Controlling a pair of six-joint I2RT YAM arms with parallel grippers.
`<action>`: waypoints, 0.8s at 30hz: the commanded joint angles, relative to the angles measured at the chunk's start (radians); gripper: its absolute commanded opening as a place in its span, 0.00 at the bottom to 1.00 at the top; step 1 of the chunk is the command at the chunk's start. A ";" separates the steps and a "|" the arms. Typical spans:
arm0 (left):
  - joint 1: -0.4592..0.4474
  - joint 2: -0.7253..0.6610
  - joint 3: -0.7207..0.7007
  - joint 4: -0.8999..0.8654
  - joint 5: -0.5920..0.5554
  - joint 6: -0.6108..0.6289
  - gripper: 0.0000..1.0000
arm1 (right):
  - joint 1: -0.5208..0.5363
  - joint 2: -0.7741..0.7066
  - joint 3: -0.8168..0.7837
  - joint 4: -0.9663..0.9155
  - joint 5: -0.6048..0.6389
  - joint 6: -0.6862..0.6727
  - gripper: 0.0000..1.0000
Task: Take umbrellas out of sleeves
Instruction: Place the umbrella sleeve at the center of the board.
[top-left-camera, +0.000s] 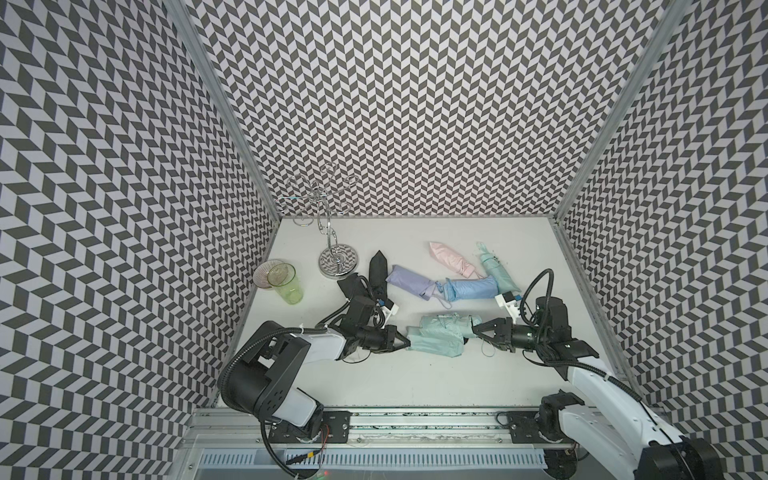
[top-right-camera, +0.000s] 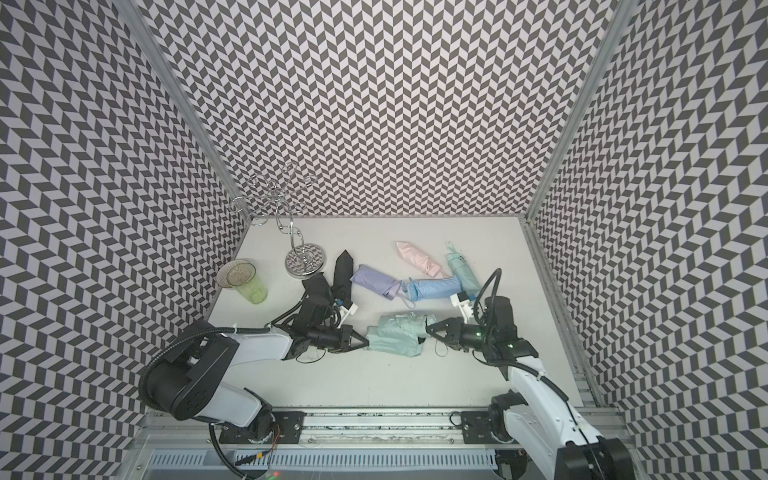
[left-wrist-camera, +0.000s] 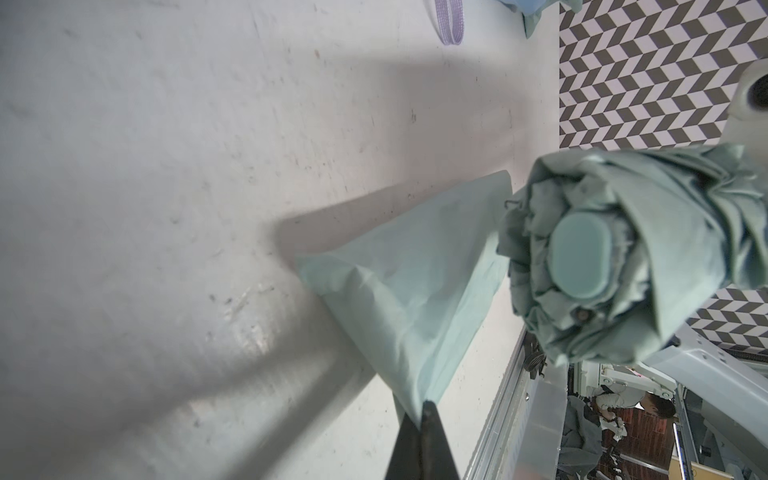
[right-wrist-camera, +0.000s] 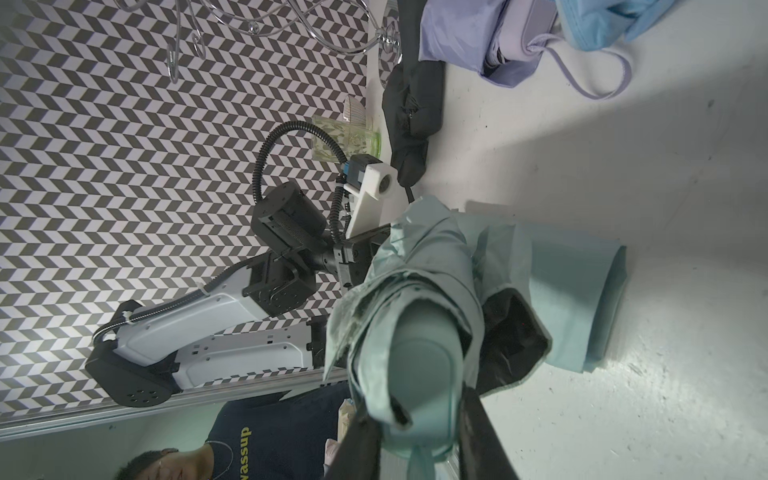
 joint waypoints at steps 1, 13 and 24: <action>0.005 0.013 0.021 -0.008 -0.008 0.021 0.00 | 0.008 -0.003 -0.026 0.149 -0.060 -0.003 0.00; 0.005 0.058 0.032 0.009 0.001 0.012 0.00 | 0.007 0.095 -0.111 0.216 -0.041 -0.065 0.00; 0.037 -0.025 0.088 -0.192 -0.018 0.057 0.66 | 0.005 0.164 -0.116 0.137 0.111 -0.159 0.00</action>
